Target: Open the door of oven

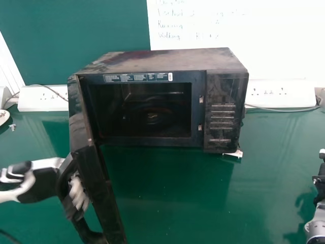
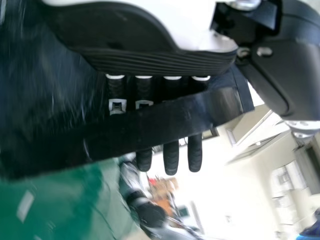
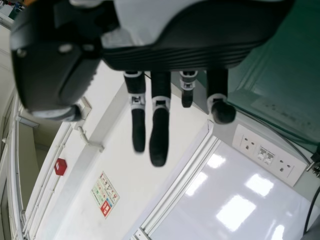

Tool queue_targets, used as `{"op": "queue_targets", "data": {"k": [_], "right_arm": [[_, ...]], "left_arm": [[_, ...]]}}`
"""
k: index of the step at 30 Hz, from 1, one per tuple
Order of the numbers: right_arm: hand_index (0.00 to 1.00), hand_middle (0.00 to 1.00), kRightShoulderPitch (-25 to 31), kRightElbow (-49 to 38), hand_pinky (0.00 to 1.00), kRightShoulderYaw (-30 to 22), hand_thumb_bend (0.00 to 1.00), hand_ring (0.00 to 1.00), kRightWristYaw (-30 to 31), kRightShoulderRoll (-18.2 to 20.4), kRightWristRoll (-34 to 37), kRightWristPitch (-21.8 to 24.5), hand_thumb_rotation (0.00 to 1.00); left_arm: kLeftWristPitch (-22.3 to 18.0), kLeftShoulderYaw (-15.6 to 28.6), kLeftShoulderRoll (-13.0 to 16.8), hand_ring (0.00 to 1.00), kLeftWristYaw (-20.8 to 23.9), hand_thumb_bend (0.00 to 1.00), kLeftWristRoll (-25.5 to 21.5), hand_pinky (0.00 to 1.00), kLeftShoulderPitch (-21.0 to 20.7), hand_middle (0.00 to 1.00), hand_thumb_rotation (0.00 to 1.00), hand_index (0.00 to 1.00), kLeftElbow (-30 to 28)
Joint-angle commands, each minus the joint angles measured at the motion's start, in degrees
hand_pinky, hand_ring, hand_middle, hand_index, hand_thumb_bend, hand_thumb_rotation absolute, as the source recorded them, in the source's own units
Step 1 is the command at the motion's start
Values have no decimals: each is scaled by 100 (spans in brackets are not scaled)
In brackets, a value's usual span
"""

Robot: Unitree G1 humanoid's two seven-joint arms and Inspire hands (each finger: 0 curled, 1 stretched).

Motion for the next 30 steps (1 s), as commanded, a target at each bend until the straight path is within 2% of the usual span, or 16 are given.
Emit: {"op": "queue_targets", "data": {"k": [1,3,4,5,7,8,9,11,12,14,15,17,22,25,27,30], "right_arm": [[60,48,-39,201,32,1,98,36,110,-164,-49,41,90],[58,47,-62,232,31,-20,99,36,90,-178,-32,53,90],[59,47,-80,242,31,-33,99,36,80,-180,-17,63,90],[59,47,-95,230,31,-43,99,36,61,-172,-3,72,90],[60,47,-120,211,30,-37,99,36,33,-160,-2,87,90],[60,48,-126,165,30,-16,99,36,3,-132,-18,81,90],[59,47,-139,180,30,-5,100,36,4,-131,-28,86,90],[59,47,-156,239,31,9,100,36,69,-145,-39,95,89],[59,47,-166,280,32,6,100,36,98,-159,-36,102,88],[59,46,-173,315,32,-4,100,35,154,-172,-24,108,87],[59,46,-174,320,32,-12,100,36,168,-176,-15,113,86],[59,47,-174,312,32,-28,100,36,151,-172,-2,107,86],[60,47,-162,364,33,-28,100,36,186,-229,-27,106,88],[62,48,-164,355,31,-54,100,36,242,-229,13,160,87],[62,47,-166,367,32,-69,100,35,272,-231,28,183,86],[61,47,-171,413,32,-41,100,35,237,-234,-44,89,87]], "left_arm": [[-676,2913,102,16,530,71,-1217,10,-346,26,33,40,356],[-641,3194,121,13,369,58,-1366,8,-302,25,16,45,616],[-658,3401,151,12,326,55,-1409,6,-240,24,12,47,848],[-610,3580,383,11,124,77,-1409,6,-106,22,38,45,1093],[-575,3990,679,16,-29,90,-1365,10,79,26,59,46,1606],[-263,4111,840,16,-79,92,-1399,10,136,25,61,46,1876],[-238,4235,814,17,39,89,-1437,12,71,26,52,44,2012],[-172,4260,926,17,28,97,-1431,13,-256,24,62,41,2475],[-43,4130,1056,16,-28,96,-1371,12,-399,23,65,42,2567],[124,3899,976,11,208,99,-1254,8,-724,19,73,43,2397],[35,3900,808,8,544,100,-1206,4,-854,15,75,43,2273],[-193,3888,835,7,509,100,-1019,3,-1103,14,79,40,2508],[-659,3991,1060,10,356,93,-646,6,-1431,17,80,30,3376],[-555,4177,1119,14,364,95,-615,10,-1605,21,83,32,4026],[-494,4313,1101,15,471,93,-613,12,-1733,21,80,30,4303],[-610,4487,826,18,1091,90,-627,14,-2033,23,74,30,4122]]}}
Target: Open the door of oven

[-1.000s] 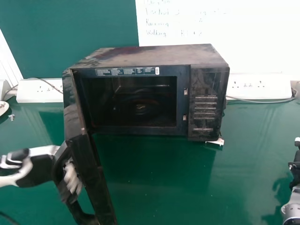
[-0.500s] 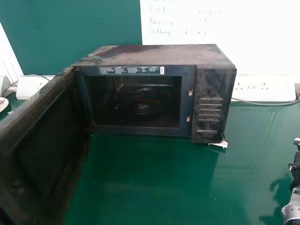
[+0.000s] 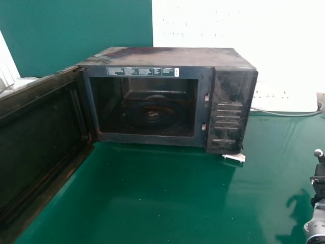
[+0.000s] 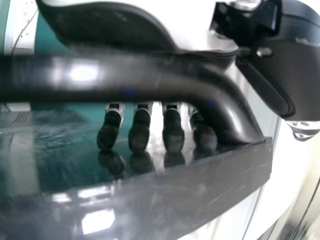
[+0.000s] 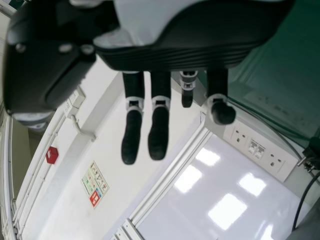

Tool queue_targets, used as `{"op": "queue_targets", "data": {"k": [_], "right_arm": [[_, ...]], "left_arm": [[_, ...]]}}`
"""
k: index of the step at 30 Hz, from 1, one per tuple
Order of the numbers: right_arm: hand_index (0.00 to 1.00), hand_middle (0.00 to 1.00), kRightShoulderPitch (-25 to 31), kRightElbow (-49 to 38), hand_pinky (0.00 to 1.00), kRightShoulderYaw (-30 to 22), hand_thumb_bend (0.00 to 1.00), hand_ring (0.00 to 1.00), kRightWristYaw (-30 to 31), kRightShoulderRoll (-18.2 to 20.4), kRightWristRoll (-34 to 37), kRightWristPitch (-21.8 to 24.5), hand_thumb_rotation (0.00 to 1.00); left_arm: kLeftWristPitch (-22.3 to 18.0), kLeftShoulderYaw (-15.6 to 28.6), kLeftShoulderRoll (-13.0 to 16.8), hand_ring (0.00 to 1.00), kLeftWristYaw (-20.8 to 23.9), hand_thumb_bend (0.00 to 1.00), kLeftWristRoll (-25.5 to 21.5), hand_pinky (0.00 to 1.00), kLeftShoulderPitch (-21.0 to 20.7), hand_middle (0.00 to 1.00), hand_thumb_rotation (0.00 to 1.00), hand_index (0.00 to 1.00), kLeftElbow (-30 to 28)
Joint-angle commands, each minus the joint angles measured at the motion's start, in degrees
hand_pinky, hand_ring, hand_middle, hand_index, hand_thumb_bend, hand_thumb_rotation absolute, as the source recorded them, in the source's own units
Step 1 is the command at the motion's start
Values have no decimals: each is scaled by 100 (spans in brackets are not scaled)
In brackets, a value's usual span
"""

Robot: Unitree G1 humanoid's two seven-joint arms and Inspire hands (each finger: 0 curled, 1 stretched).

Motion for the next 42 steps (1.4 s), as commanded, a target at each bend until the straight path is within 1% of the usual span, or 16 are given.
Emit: {"op": "queue_targets", "data": {"k": [1,2,4,6,8,9,10,12,13,15,16,18,21,25,34,42], "right_arm": [[60,47,-88,91,31,-2,100,35,22,-90,-48,-65,88],[59,48,-95,97,31,0,100,35,17,-86,-51,-68,88],[57,48,-100,61,31,0,100,35,0,-56,-43,-61,87],[57,48,-106,75,32,-14,100,36,3,-58,-28,-53,87],[58,47,-106,60,31,-24,100,36,-29,-50,-19,-56,88],[58,47,-99,43,31,-23,100,36,-16,-49,-18,-58,89],[58,47,-94,14,31,-17,100,36,-21,-42,-21,-61,89],[58,48,-93,-13,31,-9,100,36,-31,-38,-29,-69,88],[58,47,-92,-15,32,-3,100,36,-17,-40,-34,-75,87],[58,47,-95,-11,32,-4,100,36,-15,-45,-35,-66,86],[58,47,-97,-6,32,-8,100,36,-16,-49,-32,-59,86],[59,47,-97,-2,31,-13,100,35,-18,-52,-30,-52,86],[59,47,-98,-4,31,-15,100,35,-19,-46,-34,-55,86],[59,47,-106,-5,31,-10,100,35,-26,-35,-40,-64,86],[59,47,-103,-1,31,-14,100,35,-21,-41,-38,-61,86],[59,47,-80,-61,31,-3,100,35,-29,20,-42,-96,86]], "left_arm": [[11,844,545,17,1140,89,-857,13,-1167,22,71,30,-524],[-152,815,440,16,1436,89,-774,12,-1241,21,68,32,-720],[-631,753,253,11,2061,87,-531,6,-1366,18,65,31,-1042],[-1115,783,175,6,2552,85,-346,2,-1511,14,66,32,-1050],[-1455,859,80,4,3053,85,-276,1,-1671,12,67,31,-1025],[-1589,900,38,4,3340,85,-267,1,-1762,12,70,29,-1012],[-1721,937,-8,4,3656,83,-264,1,-1852,12,75,28,-1014],[-1923,1012,-91,4,4212,81,-265,1,-2007,12,79,29,-1061],[-1947,1057,-153,5,4472,82,-293,1,-2086,13,78,29,-1142],[-2172,1078,-290,6,5319,81,-166,2,-2246,15,75,28,-1304],[-2275,1065,-329,6,5627,81,-103,3,-2282,15,75,28,-1354],[-2363,1015,-377,7,5976,80,-21,3,-2274,16,75,27,-1457],[-2380,919,-418,7,6257,80,14,3,-2203,16,75,27,-1601],[-2375,852,-422,7,6393,80,6,3,-2156,16,75,27,-1657],[-2374,813,-439,7,6462,80,-14,3,-2107,16,75,27,-1720],[-2334,842,-375,7,6429,80,-47,3,-2100,16,75,27,-1653]]}}
